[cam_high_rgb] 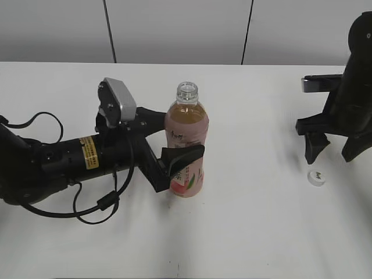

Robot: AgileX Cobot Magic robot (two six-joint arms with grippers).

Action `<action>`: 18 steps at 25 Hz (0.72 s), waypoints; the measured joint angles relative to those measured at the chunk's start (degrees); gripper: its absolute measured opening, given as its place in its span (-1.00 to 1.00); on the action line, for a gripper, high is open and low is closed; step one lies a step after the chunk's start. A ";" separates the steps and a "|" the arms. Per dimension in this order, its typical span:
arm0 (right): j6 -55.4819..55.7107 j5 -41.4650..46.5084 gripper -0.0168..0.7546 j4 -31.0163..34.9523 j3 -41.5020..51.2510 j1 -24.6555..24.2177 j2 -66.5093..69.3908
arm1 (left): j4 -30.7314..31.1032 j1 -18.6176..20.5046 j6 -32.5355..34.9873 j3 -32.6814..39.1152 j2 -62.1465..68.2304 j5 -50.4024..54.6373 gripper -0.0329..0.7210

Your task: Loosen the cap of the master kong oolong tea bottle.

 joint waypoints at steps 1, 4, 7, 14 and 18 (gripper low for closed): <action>0.00 0.19 0.54 0.00 0.00 0.00 -0.45 | 0.05 0.00 0.00 0.00 0.00 -0.28 0.55; 0.00 1.22 0.54 0.00 0.00 0.00 -1.65 | 1.58 0.00 0.00 0.00 -0.06 -0.87 0.55; 0.00 1.82 0.54 0.00 0.00 0.00 -2.39 | 3.37 0.00 0.00 0.05 -0.34 -1.13 0.55; 0.00 2.65 0.54 -0.17 0.00 0.00 -2.60 | 6.75 3.02 -3.06 0.05 -0.37 -1.19 0.55; 0.00 3.08 0.54 -0.22 0.00 0.00 -2.78 | 12.38 6.27 -6.67 0.05 -0.81 -1.25 0.55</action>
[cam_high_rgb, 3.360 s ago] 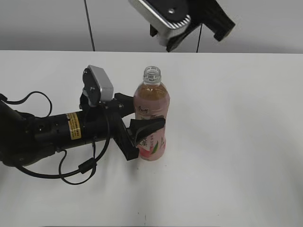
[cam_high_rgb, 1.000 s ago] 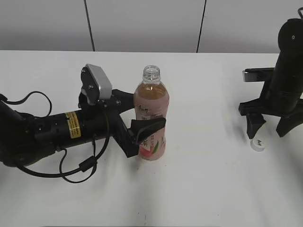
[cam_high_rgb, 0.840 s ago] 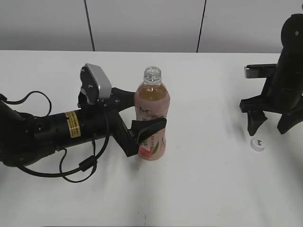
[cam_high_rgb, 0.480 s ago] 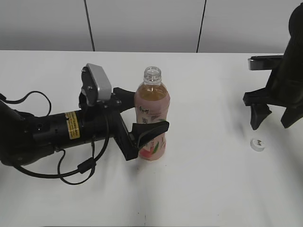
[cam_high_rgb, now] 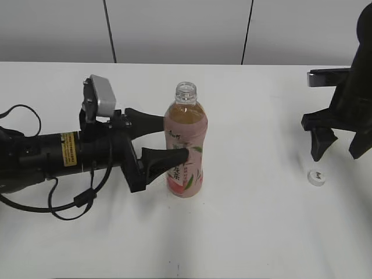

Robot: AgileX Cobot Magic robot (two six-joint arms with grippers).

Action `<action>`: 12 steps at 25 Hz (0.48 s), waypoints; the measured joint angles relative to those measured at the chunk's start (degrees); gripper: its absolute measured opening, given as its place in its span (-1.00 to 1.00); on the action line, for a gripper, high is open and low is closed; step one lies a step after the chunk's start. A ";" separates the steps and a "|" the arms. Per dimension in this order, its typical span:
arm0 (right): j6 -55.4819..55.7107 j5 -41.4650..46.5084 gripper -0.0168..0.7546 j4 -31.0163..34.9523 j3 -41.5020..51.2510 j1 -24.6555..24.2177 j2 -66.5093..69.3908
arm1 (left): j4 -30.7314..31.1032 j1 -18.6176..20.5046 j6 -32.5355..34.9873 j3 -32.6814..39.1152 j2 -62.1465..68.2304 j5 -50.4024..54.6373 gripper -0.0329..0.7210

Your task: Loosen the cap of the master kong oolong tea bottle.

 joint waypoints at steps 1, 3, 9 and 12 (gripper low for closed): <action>0.00 0.12 0.54 -0.05 0.00 0.00 -0.24 | 1.48 0.56 -0.69 0.00 -0.29 -0.06 0.55; 0.00 0.21 0.54 -0.23 0.00 0.00 -0.95 | 3.85 1.09 -1.82 0.00 -1.19 0.05 0.55; -0.05 1.19 0.54 -1.38 0.00 0.00 -2.37 | 9.74 1.23 -3.85 0.00 -4.48 1.12 0.55; -0.05 1.40 0.54 -1.61 0.05 0.00 -3.20 | 12.62 1.91 -7.25 0.00 -7.37 5.21 0.55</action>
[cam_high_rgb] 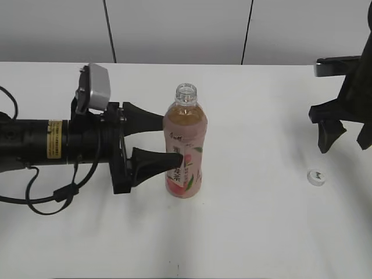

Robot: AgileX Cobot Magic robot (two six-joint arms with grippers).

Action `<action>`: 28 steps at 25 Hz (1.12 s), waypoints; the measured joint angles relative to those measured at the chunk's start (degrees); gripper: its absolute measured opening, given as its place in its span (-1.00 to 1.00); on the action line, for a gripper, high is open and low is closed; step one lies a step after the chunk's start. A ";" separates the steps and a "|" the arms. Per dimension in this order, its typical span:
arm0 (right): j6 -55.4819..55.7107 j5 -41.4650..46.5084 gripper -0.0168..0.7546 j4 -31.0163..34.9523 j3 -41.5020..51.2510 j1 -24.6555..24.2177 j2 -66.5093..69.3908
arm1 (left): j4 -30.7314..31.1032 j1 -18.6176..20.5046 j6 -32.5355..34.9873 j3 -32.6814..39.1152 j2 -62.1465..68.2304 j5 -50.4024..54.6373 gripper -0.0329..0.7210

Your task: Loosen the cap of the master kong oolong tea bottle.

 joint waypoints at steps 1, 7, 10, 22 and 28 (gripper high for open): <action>0.00 0.05 0.54 -0.05 0.00 0.00 -0.26 | 0.98 0.54 -1.29 0.00 -0.99 0.88 0.55; 0.00 -0.06 0.54 -0.37 0.00 0.00 -0.64 | 3.09 6.54 -5.18 0.00 -7.22 1.82 0.52; -0.32 -0.42 0.54 -0.44 0.00 0.00 -0.64 | 3.22 9.34 -5.48 0.04 -9.79 1.82 0.51; -0.87 -0.43 0.54 0.61 0.00 0.00 -0.64 | -12.36 21.46 -30.68 0.04 -20.97 19.23 0.18; -0.87 -0.43 0.54 1.56 0.00 0.00 -0.64 | -6.26 21.64 -32.35 -0.12 -24.93 23.23 0.17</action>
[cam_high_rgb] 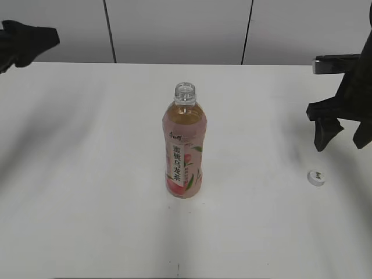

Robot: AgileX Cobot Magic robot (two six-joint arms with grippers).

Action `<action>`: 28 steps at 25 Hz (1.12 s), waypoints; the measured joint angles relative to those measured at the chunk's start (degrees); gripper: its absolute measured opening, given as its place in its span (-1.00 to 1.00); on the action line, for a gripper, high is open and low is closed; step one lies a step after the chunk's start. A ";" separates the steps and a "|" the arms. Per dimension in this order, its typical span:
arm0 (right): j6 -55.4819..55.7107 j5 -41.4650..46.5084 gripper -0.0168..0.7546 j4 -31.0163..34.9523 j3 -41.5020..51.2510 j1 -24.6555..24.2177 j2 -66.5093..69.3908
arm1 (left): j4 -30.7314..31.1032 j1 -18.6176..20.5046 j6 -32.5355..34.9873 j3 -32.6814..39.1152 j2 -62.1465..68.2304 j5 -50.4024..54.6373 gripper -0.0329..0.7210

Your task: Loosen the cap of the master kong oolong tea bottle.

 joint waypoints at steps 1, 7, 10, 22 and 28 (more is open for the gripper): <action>0.00 0.00 0.54 0.06 0.00 0.00 0.00 | 1.67 -0.14 3.09 -0.13 -0.08 -0.27 0.16; -0.20 0.41 0.54 0.43 0.00 0.00 0.00 | 3.94 -0.57 30.74 -0.32 -0.20 -0.30 0.08; -1.20 0.41 0.54 0.43 0.00 0.00 0.00 | 4.16 -0.68 40.97 -0.32 -0.47 3.33 0.07; -3.20 1.06 0.54 4.51 0.65 0.00 -0.93 | -45.20 -3.89 42.06 -0.36 -12.25 54.14 0.07; -3.37 -0.90 0.54 4.63 6.55 0.00 -9.68 | -55.20 -5.25 45.71 -0.36 -29.30 64.45 0.07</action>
